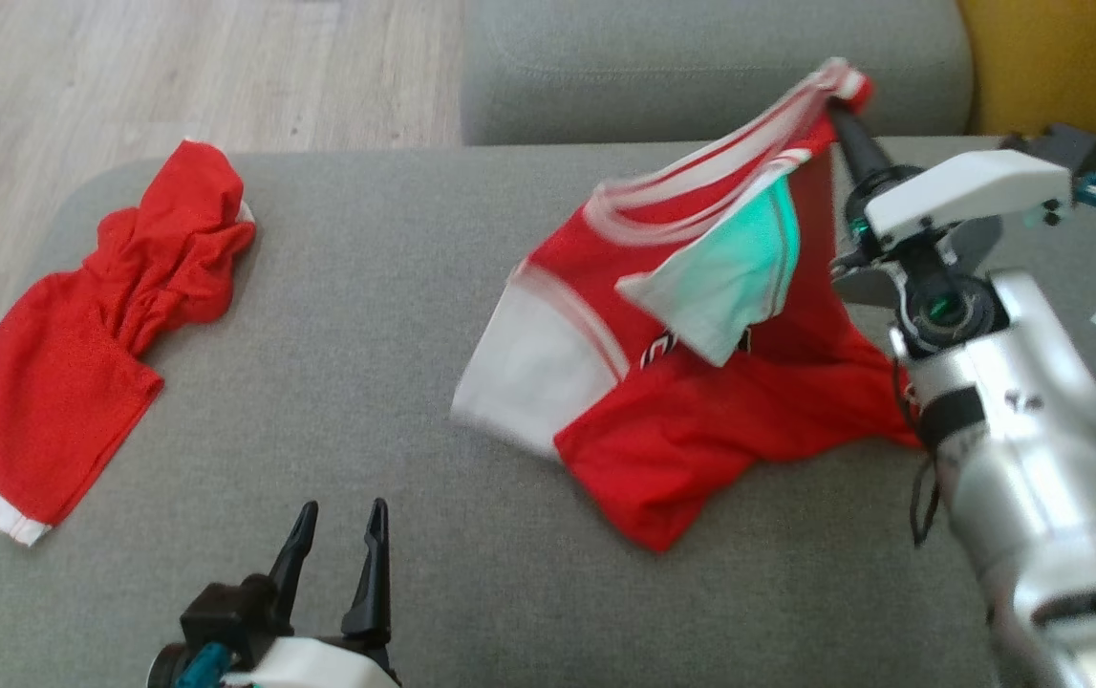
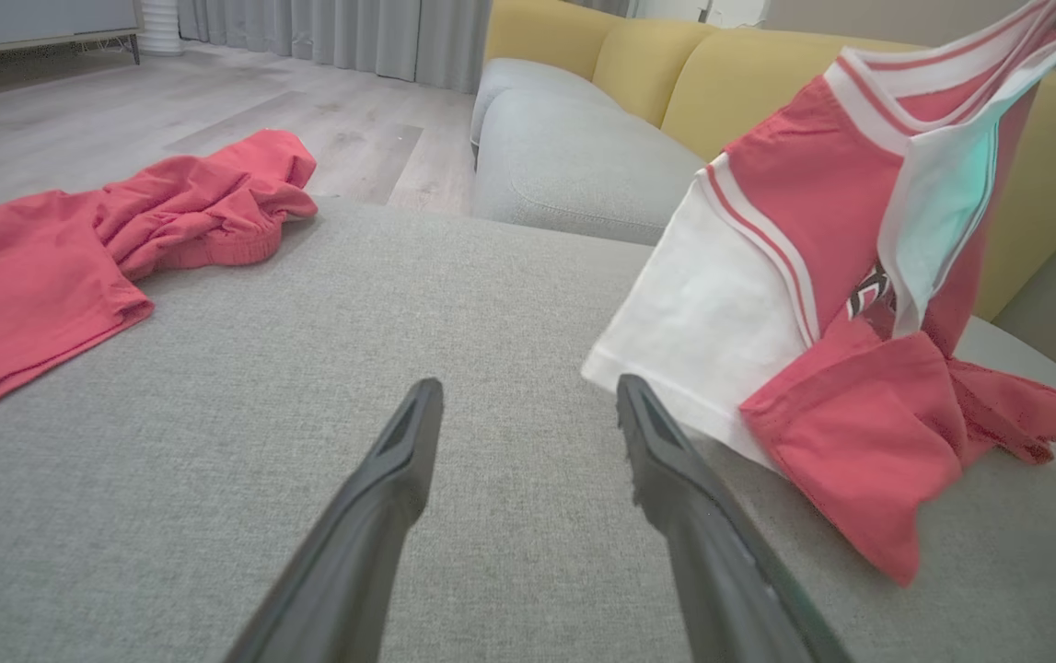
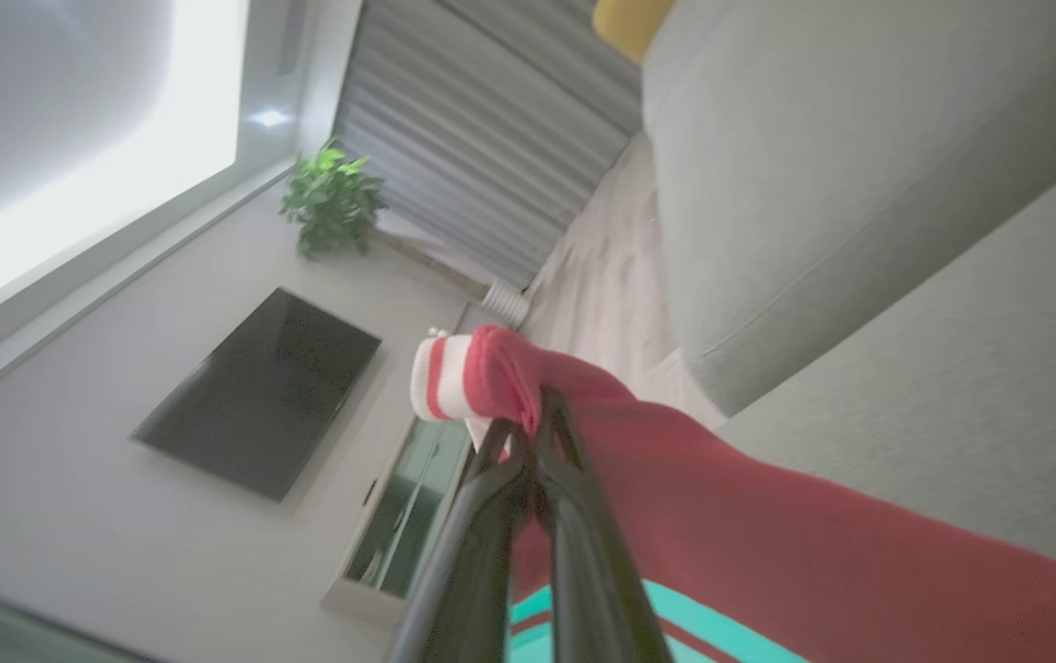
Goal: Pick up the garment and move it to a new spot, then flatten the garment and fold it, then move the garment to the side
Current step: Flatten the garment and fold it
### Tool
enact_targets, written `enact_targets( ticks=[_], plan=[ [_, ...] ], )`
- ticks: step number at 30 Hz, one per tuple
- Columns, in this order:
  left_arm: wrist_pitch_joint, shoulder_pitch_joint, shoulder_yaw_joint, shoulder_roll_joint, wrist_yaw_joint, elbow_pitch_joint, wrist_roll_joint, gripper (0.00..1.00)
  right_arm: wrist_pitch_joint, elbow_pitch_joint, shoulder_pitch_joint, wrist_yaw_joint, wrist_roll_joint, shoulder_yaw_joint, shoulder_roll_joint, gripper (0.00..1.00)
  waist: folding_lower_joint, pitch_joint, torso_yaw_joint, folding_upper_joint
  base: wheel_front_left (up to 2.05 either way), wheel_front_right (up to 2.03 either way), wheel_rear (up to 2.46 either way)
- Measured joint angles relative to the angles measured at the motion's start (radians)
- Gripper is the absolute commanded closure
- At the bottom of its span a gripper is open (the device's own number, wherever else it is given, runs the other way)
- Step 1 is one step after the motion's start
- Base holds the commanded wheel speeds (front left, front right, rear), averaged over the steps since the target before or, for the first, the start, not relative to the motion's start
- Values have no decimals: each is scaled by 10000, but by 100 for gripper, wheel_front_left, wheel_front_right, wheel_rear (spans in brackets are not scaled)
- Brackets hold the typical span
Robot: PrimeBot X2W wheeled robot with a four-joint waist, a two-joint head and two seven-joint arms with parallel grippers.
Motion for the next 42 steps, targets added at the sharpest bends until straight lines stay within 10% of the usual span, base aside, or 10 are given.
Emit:
enact_targets(
  ticks=[7, 16, 17, 21, 24, 42],
  plan=[
    [0, -93, -119, 0, -13, 0, 4, 0, -1720, 4335, -2179, 0, -769, -878, -75, 100, 0, 488, 136, 0, 0, 0, 0],
    [0, -718, -401, -4, -100, 25, 31, 0, -2614, 4794, -2481, 0, -1904, -1306, -1634, 99, 0, 1132, 521, 0, 0, 0, 0],
    [0, -717, -416, -4, -100, 48, 31, 0, -2729, 4801, -2331, 0, -2128, -1358, -1762, 79, 1, 1179, 560, 0, 0, 0, 0],
    [0, -757, -431, -4, -98, 56, 31, 0, -2832, 4830, -1765, 0, -3016, -1557, -2048, 55, 1, 1319, 671, 0, 0, 0, 0],
    [0, -862, -430, -4, -98, 63, 31, 0, -3106, 4853, -1623, 0, -4155, -1561, -2326, 0, 1, 1378, 700, 0, 0, 0, 0],
    [0, -879, -336, -6, -73, 73, 31, 0, -3684, 4849, -1533, 0, -8943, -2468, -2171, 0, 0, 1136, 313, 0, 0, 0, 0]
  ],
)
